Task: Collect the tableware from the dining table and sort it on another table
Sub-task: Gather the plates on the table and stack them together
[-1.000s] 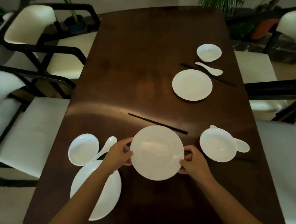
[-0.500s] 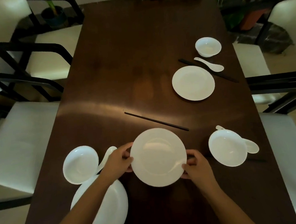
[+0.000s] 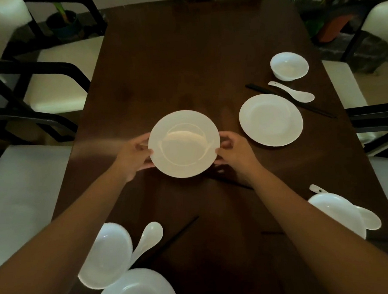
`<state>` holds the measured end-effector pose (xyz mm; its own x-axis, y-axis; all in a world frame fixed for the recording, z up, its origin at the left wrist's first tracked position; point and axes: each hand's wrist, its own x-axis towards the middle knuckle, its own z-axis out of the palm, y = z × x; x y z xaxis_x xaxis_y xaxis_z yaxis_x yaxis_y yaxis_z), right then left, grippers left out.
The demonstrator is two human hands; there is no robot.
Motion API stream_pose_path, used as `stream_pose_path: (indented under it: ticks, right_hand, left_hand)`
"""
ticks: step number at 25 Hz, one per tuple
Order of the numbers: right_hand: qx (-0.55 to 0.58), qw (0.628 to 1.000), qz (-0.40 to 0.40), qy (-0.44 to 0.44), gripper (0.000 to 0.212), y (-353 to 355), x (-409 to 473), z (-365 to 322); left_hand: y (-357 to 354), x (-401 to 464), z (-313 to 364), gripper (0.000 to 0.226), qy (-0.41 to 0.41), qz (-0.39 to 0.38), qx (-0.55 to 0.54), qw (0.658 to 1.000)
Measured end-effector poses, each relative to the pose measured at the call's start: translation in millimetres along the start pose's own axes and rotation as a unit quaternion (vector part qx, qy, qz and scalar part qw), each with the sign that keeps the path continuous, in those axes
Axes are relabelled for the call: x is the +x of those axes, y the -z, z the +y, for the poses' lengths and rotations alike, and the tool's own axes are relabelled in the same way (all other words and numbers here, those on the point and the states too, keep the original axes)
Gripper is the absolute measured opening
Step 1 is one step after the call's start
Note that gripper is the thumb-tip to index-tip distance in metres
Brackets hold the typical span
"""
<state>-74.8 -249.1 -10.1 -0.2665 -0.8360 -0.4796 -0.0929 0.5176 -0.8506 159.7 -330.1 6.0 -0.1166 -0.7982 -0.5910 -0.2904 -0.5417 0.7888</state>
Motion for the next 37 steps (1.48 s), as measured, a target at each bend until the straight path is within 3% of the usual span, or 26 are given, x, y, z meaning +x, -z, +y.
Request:
stream_pose_path:
  ticks: [2, 4, 6, 8, 11, 15, 23, 37]
  right_hand:
    - [-0.019, 1.0, 0.01, -0.005, 0.043, 0, 15, 4]
    - [-0.13, 0.99, 0.045, 0.028, 0.036, 2, 20, 14]
    - [-0.313, 0.943, 0.052, 0.101, 0.024, -2, 8, 29]
    - [-0.426, 0.885, 0.006, 0.185, 0.019, -8, -11, 44]
    - [-0.486, 0.84, -0.012, 0.242, 0.014, -5, -35, 56]
    - [-0.539, 0.802, 0.042, 0.254, 0.01, 17, -79, 78]
    - [-0.512, 0.817, 0.13, 0.232, 0.015, 34, -141, 118]
    - [-0.508, 0.807, 0.205, 0.22, 0.025, 57, -189, 168]
  left_hand:
    - [-1, 17, 4, 0.053, 0.0, -0.006, -0.007, 1.0]
    - [-3, 29, 4, 0.054, 0.003, -0.012, -0.017, 1.0]
    - [-3, 37, 0, 0.054, 0.012, -0.016, -0.026, 0.999]
    - [-3, 40, -3, 0.054, 0.018, -0.018, -0.033, 0.999]
    - [-3, 44, -5, 0.053, 0.017, -0.018, -0.03, 0.999]
    - [-16, 46, -6, 0.053, 0.002, -0.015, 0.002, 1.0]
    - [-56, 28, -20, 0.052, -0.036, -0.052, 0.091, 0.994]
    - [-78, 5, -40, 0.055, -0.127, -0.02, 0.232, 0.964]
